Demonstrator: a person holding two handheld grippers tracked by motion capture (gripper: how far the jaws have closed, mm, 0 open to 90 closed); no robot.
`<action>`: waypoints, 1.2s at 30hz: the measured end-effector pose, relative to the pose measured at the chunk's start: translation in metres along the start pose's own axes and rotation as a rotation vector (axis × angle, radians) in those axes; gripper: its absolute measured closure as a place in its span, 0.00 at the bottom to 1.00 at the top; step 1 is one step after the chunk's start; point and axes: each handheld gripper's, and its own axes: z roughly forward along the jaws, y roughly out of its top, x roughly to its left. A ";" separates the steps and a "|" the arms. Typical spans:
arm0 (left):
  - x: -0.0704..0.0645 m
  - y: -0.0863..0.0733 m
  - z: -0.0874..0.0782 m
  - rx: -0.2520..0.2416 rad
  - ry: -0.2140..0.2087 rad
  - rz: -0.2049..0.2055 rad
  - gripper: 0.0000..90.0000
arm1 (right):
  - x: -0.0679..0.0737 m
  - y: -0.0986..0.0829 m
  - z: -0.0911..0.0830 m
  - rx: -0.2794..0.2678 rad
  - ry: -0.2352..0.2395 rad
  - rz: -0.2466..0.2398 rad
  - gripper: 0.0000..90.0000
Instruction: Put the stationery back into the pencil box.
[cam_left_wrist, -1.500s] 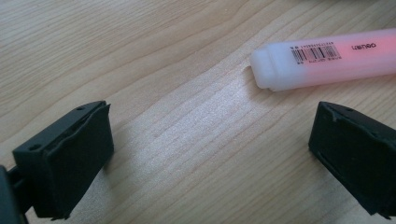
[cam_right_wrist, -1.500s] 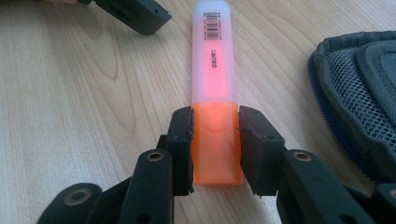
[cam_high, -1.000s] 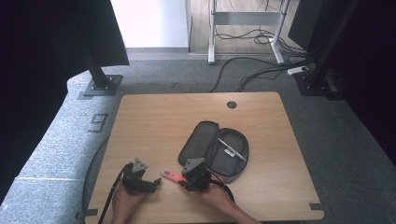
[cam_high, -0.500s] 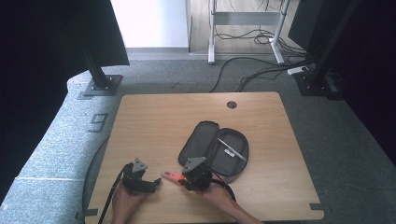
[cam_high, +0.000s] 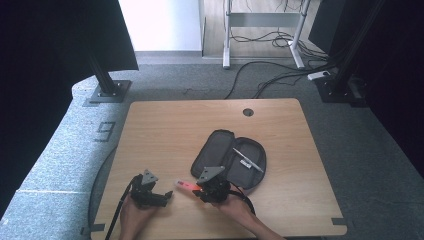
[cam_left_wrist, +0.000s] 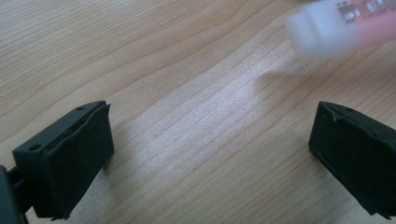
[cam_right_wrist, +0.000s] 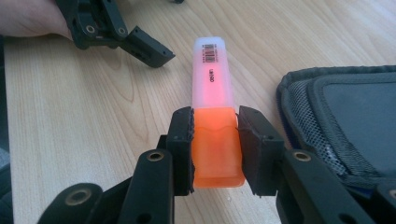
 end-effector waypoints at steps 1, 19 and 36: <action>0.000 0.000 0.000 0.000 0.000 0.000 0.00 | 0.000 0.000 -0.001 -0.003 0.002 -0.001 0.73; 0.000 0.000 0.000 -0.001 0.000 -0.001 0.00 | -0.013 0.006 -0.023 -0.041 -0.031 0.009 0.73; 0.000 0.000 0.000 -0.002 0.001 -0.002 0.00 | -0.035 0.000 -0.043 -0.059 -0.097 0.035 0.73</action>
